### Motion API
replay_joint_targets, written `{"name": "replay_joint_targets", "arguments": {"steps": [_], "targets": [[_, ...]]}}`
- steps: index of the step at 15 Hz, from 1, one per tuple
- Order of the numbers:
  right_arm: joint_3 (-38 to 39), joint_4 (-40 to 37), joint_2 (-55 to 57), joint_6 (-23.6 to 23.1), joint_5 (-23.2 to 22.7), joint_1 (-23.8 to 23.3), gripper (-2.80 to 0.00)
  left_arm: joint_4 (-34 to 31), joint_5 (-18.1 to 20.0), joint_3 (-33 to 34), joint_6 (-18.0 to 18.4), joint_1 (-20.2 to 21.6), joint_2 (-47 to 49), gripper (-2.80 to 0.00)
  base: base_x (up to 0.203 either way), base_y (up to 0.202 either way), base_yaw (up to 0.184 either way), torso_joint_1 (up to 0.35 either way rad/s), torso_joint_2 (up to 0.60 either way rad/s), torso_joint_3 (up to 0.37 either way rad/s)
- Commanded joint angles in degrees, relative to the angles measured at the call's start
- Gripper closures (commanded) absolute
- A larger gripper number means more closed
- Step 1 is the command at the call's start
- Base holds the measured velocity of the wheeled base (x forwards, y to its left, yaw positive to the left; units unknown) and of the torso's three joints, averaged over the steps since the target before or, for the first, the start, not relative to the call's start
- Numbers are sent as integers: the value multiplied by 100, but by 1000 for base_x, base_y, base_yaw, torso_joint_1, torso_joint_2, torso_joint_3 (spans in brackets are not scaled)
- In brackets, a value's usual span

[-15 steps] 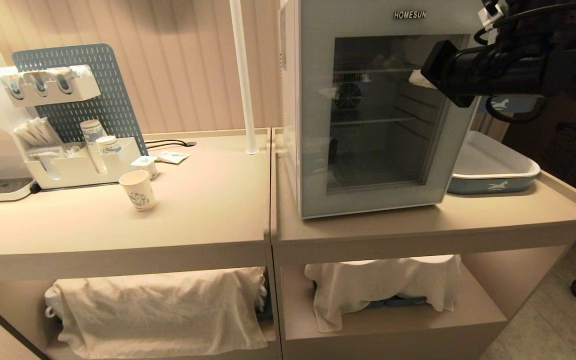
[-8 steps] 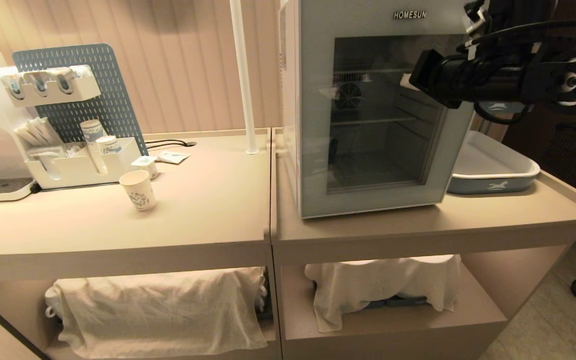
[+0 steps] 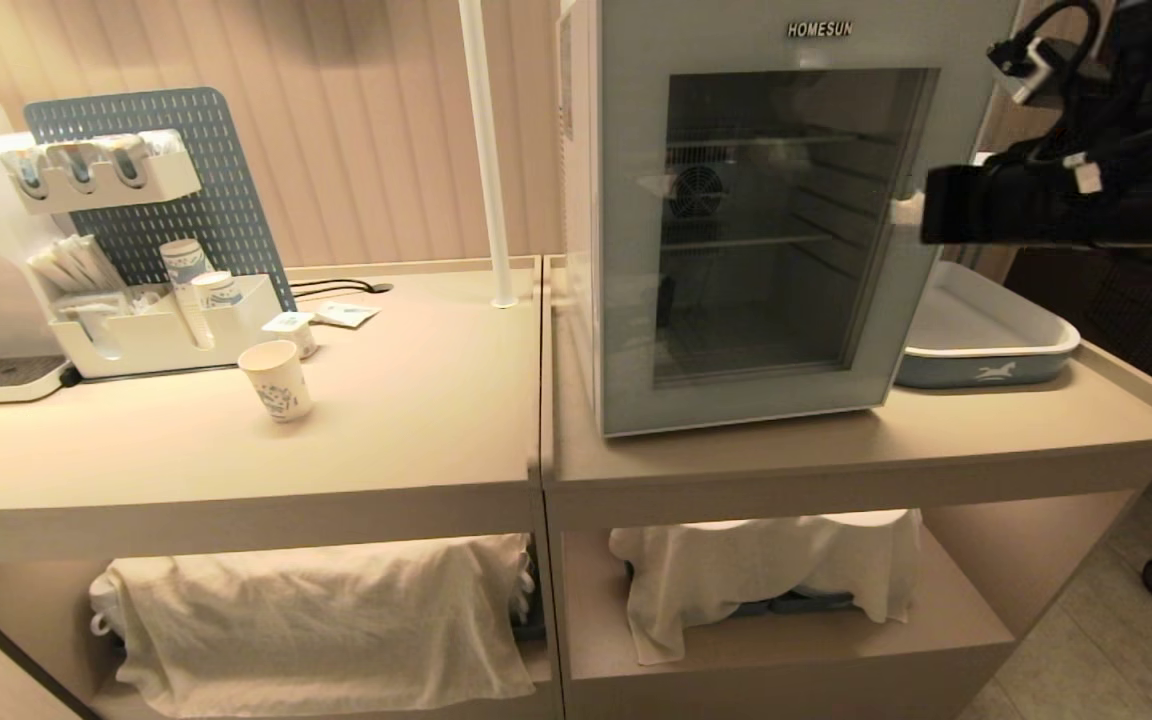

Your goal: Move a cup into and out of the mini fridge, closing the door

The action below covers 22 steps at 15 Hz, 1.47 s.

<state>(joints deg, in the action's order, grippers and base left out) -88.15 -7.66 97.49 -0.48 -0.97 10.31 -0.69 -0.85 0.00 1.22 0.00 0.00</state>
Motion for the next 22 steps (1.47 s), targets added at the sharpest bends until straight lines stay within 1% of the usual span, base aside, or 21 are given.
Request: {"name": "replay_joint_targets", "arguments": {"steps": [1,2,4,8,12,16,19,21,22], "targets": [[779,-6,-923,-623,126,-163,0,-1,-3,9,1,0,2,0,0,0,0,0,0,0],[1269,2,-1279,-899,206,-266,0,-1,-3,9,1,0,9,0,0,0,0,0,0,0],[2299,50,-2063,-1190,348,-436,0,-1,-3,9,1,0,0,0,0,0,0,0,0,0],[4341,91,-3707,-1342,664,-584,0,-1,-3,9,1,0,9,0,0,0,0,0,0,0],[5845,208,-5236,-1309,729,-617,0,-1,-3,9,1,0,1,0,0,0,0,0,0,0],[6907,402,-6674,-1185,719,-668,0,-1,-3,9,1,0,0,0,0,0,0,0,0,0],[7515,423,-7581,-959,423,-760,0,-1,-3,9,1,0,2,0,0,0,0,0,0,0],[7677,226,-8109,-830,351,-788,0,-1,-3,9,1,0,5,0,0,0,0,0,0,0],[7724,-4,-8289,-792,334,-823,0,-1,-3,9,1,0,0,0,0,0,0,0,0,0]]}}
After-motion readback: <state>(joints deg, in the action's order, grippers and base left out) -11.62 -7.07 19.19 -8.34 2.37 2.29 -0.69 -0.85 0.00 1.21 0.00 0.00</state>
